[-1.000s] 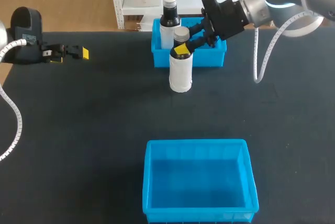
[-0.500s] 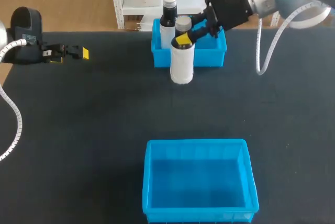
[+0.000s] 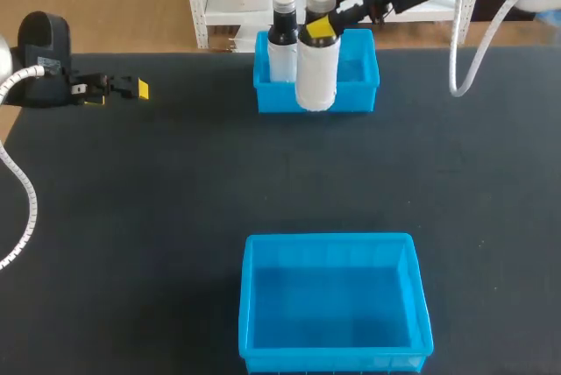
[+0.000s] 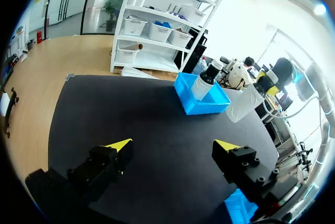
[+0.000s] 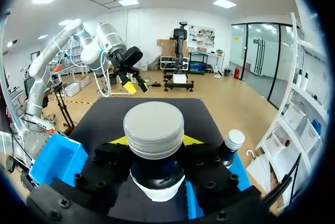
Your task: Pick up the bottle, and place it in the far bin if it is heavy, or in the near bin if it is light.
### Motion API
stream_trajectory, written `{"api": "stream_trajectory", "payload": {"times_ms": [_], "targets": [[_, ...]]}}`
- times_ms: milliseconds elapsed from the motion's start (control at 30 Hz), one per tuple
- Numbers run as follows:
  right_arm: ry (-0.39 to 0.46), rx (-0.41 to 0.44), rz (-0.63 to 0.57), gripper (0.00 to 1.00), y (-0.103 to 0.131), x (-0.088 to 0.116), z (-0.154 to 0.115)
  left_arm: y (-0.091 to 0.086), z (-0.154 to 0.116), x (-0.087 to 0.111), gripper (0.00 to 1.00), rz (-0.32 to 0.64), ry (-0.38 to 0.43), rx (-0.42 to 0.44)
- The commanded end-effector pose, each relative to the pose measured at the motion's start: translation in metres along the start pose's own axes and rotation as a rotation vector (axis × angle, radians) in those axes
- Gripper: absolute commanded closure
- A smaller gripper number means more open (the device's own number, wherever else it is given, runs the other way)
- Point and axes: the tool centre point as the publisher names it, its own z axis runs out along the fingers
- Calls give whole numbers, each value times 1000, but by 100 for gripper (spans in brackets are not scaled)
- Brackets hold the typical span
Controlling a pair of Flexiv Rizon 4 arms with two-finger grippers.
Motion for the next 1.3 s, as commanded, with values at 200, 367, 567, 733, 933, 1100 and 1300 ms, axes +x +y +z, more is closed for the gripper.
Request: {"api": "stream_trajectory", "payload": {"times_ms": [200, 367, 567, 733, 933, 1100, 1300], "targets": [[16, 21, 2, 100, 8, -14, -15, 0, 0, 0, 0, 0, 0, 0], [21, 23, 1, 100, 10, -21, -25, 0, 0, 0, 0, 0, 0, 0], [19, 23, -6, 100, 20, -28, -38, 0, 0, 0, 0, 0, 0, 0], [22, 19, -14, 100, 35, -31, -50, 0, 0, 0, 0, 0, 0, 0], [26, 8, -23, 100, 63, -31, -64, 0, 0, 0, 0, 0, 0, 0], [24, -19, -18, 100, 88, -27, -68, 0, 0, 0, 0, 0, 0, 0], [29, -11, -22, 100, 122, -35, -71, 0, 0, 0, 0, 0, 0, 0]]}}
